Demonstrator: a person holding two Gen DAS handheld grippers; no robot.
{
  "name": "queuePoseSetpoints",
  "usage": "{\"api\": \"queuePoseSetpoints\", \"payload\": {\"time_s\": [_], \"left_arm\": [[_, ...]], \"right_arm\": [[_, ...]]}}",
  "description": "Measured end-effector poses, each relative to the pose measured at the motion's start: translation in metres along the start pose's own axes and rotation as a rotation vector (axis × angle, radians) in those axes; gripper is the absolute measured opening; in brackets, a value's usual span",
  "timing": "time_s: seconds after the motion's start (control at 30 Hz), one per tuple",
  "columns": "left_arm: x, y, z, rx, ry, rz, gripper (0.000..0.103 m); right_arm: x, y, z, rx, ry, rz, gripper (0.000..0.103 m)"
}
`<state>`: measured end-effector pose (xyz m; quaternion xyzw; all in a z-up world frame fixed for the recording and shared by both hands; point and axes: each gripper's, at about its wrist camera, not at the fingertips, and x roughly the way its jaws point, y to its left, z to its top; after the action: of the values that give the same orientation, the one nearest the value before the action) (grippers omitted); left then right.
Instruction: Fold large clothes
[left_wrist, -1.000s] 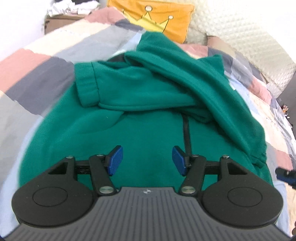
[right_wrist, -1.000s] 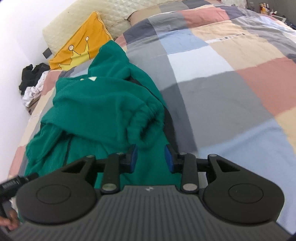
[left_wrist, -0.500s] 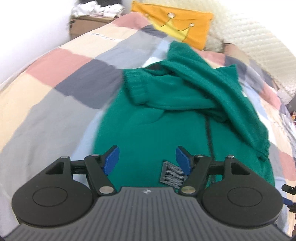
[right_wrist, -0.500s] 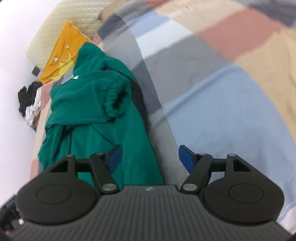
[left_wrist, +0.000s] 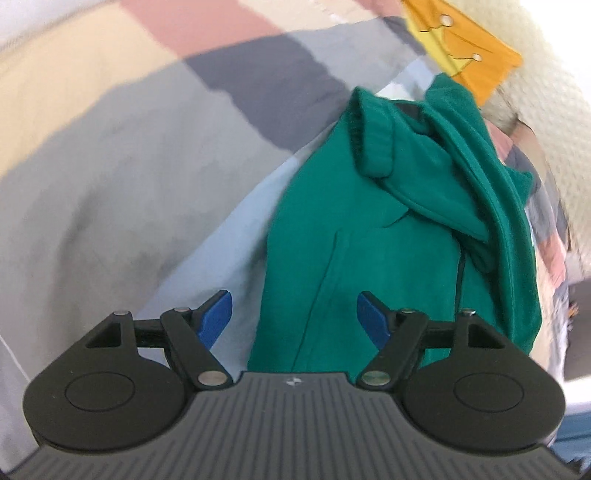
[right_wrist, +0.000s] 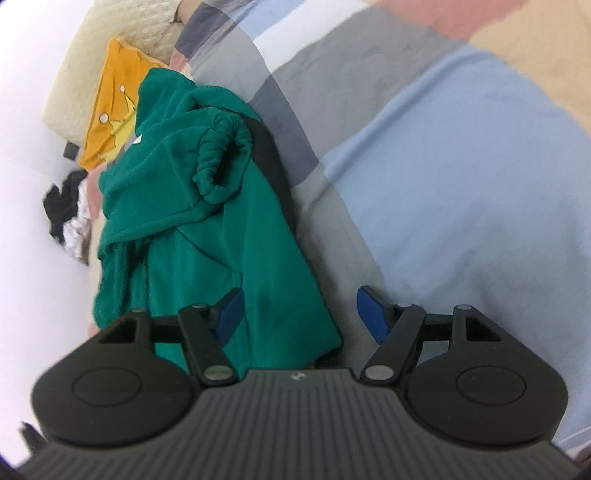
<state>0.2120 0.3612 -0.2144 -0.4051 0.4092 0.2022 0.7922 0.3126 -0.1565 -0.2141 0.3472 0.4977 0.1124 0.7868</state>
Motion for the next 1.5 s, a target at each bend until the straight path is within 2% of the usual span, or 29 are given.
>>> {"api": "queuePoseSetpoints", "payload": {"time_s": [0.13, 0.2, 0.27, 0.37, 0.4, 0.43, 0.53, 0.57, 0.63, 0.73, 0.77, 0.93, 1.17, 1.3, 1.5], "left_arm": [[0.009, 0.003, -0.002, -0.037, 0.028, -0.059, 0.078], [0.014, 0.001, -0.006, -0.052, 0.051, -0.102, 0.077], [0.018, -0.003, -0.009, -0.042, 0.058, -0.101, 0.077], [0.022, -0.007, -0.013, -0.025, 0.068, -0.093, 0.077], [0.025, -0.009, -0.013, -0.019, 0.071, -0.09, 0.073], [0.026, -0.01, -0.014, -0.009, 0.074, -0.083, 0.07], [0.028, -0.012, -0.016, -0.004, 0.1, -0.107, 0.043], [0.027, -0.011, -0.017, -0.006, 0.1, -0.113, 0.033], [0.021, -0.012, -0.017, 0.0, 0.076, -0.123, 0.027], [0.003, -0.011, -0.014, -0.034, 0.017, -0.223, 0.017], [-0.006, -0.01, -0.013, -0.047, -0.007, -0.248, 0.011], [-0.038, -0.006, -0.007, -0.105, -0.047, -0.347, 0.009], [-0.096, -0.02, -0.006, -0.093, -0.093, -0.44, 0.008], [-0.142, -0.015, -0.021, -0.061, -0.1, -0.499, 0.008], [-0.201, -0.004, -0.06, 0.012, -0.056, -0.55, 0.008]], "right_arm": [[0.014, -0.003, -0.002, 0.071, 0.076, 0.107, 0.07], [0.019, 0.0, -0.004, 0.062, 0.096, 0.117, 0.07], [0.019, -0.001, -0.005, 0.081, 0.096, 0.128, 0.069], [0.017, -0.006, -0.006, 0.103, 0.095, 0.118, 0.059], [0.016, -0.008, -0.008, 0.114, 0.095, 0.109, 0.05], [0.016, -0.009, -0.009, 0.119, 0.092, 0.095, 0.037], [0.015, -0.006, -0.011, 0.096, 0.092, 0.089, 0.021], [0.012, -0.002, -0.011, 0.078, 0.082, 0.087, 0.02], [0.004, 0.004, -0.01, 0.072, 0.051, 0.099, 0.016], [-0.015, 0.01, -0.005, 0.09, -0.012, 0.16, 0.015], [-0.024, 0.015, -0.005, 0.08, -0.033, 0.176, 0.014], [-0.061, 0.032, 0.003, 0.028, -0.089, 0.263, 0.013], [-0.117, 0.063, 0.007, -0.082, -0.146, 0.326, 0.013], [-0.156, 0.067, -0.001, -0.132, -0.165, 0.359, 0.013], [-0.215, 0.059, -0.022, -0.193, -0.188, 0.374, 0.013]]}}
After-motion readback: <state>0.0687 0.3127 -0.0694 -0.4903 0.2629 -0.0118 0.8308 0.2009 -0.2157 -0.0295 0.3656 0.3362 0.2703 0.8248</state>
